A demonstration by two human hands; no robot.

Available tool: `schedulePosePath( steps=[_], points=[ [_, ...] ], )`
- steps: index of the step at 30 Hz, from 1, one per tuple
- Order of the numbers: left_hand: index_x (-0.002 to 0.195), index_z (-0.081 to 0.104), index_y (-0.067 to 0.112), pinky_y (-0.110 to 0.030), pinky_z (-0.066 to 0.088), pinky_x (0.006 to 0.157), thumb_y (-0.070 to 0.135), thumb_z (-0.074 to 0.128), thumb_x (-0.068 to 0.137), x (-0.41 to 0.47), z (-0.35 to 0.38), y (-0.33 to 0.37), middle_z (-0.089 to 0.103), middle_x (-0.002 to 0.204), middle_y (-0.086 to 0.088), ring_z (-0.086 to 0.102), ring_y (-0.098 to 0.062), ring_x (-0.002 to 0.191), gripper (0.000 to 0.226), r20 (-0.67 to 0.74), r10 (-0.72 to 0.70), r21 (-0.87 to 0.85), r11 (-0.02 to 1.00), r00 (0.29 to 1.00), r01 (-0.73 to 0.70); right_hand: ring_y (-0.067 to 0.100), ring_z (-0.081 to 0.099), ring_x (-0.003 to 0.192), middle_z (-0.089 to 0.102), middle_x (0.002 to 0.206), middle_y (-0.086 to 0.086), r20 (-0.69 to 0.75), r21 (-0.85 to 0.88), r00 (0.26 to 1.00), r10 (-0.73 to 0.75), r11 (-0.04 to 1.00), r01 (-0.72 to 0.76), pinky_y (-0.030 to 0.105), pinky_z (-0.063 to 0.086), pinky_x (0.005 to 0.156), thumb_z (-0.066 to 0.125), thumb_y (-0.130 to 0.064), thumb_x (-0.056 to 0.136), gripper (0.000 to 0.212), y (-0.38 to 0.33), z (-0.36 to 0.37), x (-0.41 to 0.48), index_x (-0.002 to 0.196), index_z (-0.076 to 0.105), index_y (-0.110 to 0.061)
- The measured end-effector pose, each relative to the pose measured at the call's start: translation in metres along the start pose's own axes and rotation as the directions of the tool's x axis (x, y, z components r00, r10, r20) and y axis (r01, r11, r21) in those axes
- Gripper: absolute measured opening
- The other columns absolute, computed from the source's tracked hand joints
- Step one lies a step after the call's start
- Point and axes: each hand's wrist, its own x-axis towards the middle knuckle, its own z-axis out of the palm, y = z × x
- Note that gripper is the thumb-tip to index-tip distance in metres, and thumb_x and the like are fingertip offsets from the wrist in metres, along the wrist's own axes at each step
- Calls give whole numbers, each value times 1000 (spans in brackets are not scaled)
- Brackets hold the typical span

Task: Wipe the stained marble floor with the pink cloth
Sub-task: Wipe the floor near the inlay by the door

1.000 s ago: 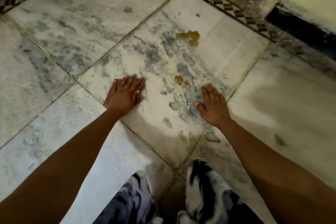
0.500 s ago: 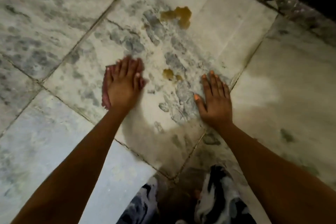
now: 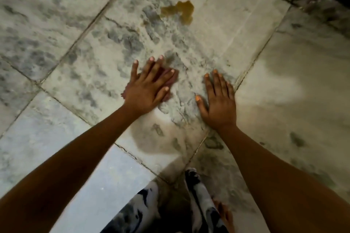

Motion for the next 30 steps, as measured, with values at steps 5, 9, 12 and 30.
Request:
schedulePosePath(
  steps=[5, 9, 12, 30],
  points=[
    [149, 15, 33, -47, 2, 116, 43, 25, 99, 58, -11, -21, -3, 159, -9, 0, -31, 145, 52, 132, -327, -118, 932, 936, 342, 27, 17, 145, 21, 156, 13, 46, -14, 999, -5, 1000, 6, 43, 12, 117, 31, -48, 94, 66, 1, -1, 0, 148, 25, -10],
    [150, 14, 25, -44, 1, 116, 45, 11, 95, 74, -7, 48, 11, 158, -8, 6, -28, 145, 59, 168, -86, -145, 983, 982, 111, 29, 23, 143, 26, 154, 15, 48, -16, 999, 5, 1000, -4, 43, 13, 116, 31, -46, 93, 67, -2, -3, 0, 146, 30, -6],
    [148, 24, 20, -43, 7, 115, 40, 18, 96, 42, -6, 61, 24, 155, -6, 16, -24, 144, 56, 149, 194, -141, 975, 970, -173, 30, 28, 141, 31, 151, 17, 33, -5, 999, 13, 1000, -13, 43, 16, 115, 33, -46, 92, 68, -3, -3, 3, 144, 34, -3],
    [148, 24, 18, -43, 15, 115, 39, 21, 96, 32, -6, 37, 27, 154, -5, 17, -26, 144, 56, 121, 117, -127, 987, 986, -102, 28, 24, 142, 27, 153, 15, 75, 30, 997, 31, 999, -34, 41, 11, 116, 33, -47, 92, 69, -2, -5, 2, 146, 28, -3]
  ],
)
